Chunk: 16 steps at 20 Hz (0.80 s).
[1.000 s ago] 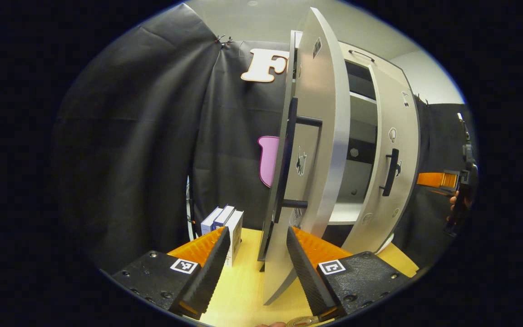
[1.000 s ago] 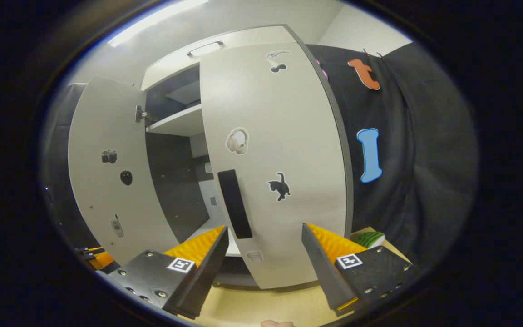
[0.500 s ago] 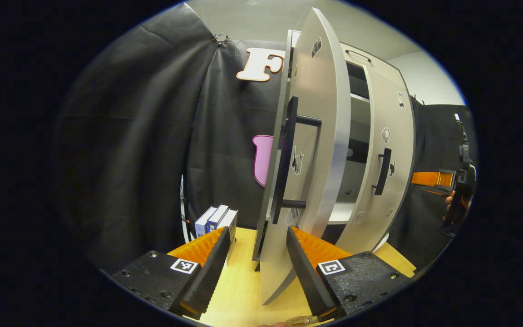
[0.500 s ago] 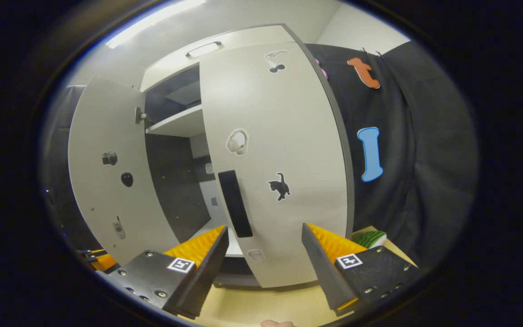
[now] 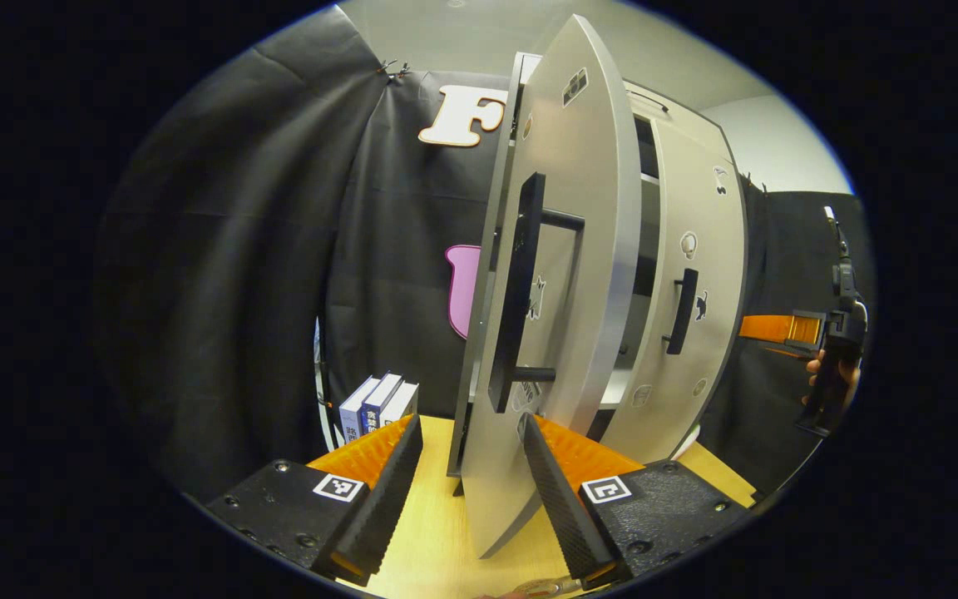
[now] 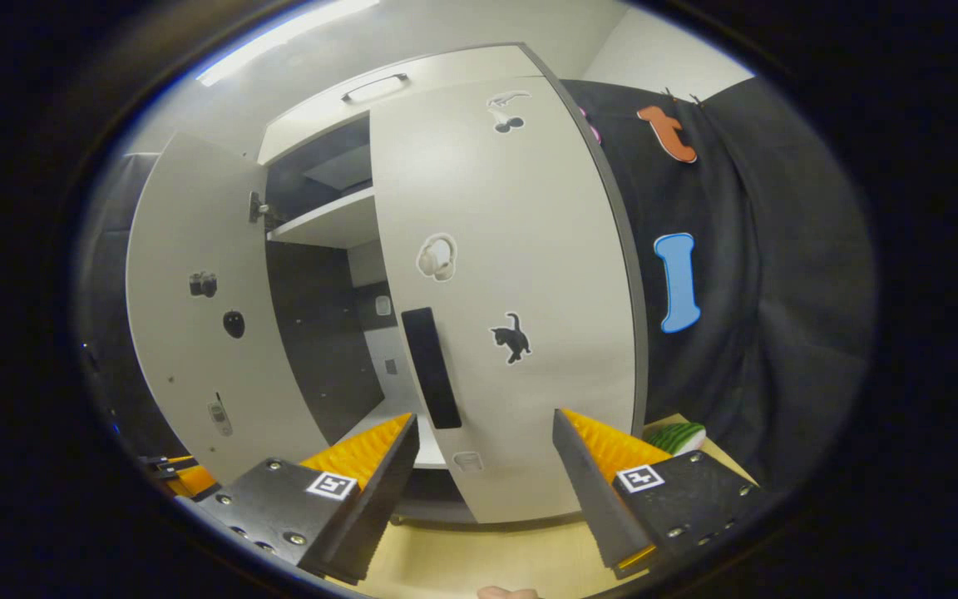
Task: Grasp the bottle in the cabinet with the left hand and place it on the coaster, then close the right door with the right hand and the left door with the left hand.
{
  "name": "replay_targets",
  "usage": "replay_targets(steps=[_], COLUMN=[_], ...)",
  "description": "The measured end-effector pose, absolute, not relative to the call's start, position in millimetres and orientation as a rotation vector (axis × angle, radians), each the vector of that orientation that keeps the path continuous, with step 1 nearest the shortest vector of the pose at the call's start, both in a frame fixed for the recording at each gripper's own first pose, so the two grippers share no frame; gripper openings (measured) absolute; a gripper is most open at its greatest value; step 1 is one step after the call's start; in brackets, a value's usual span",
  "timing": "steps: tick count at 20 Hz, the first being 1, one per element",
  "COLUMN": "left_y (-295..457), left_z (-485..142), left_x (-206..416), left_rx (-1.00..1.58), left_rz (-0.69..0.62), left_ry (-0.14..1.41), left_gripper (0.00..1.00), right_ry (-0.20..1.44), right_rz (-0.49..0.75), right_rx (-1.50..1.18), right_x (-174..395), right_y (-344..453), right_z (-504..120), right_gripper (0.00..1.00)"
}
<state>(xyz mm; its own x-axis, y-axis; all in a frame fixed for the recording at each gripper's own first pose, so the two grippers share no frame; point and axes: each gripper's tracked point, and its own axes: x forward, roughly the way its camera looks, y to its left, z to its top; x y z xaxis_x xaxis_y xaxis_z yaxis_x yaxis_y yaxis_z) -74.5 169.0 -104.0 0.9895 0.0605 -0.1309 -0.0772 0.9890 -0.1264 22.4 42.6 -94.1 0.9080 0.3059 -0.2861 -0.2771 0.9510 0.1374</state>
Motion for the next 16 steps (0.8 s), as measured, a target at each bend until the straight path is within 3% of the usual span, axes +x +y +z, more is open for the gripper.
replay_targets(steps=[16], left_y=[148], left_z=[-104], left_x=[-68], left_rx=[-0.158], left_rz=[0.015], left_ry=[0.127], left_gripper=[0.81], right_ry=[0.316], right_rz=[0.301], right_rx=[0.087], right_x=[23], right_y=[43], right_z=[-95], right_gripper=[0.98])
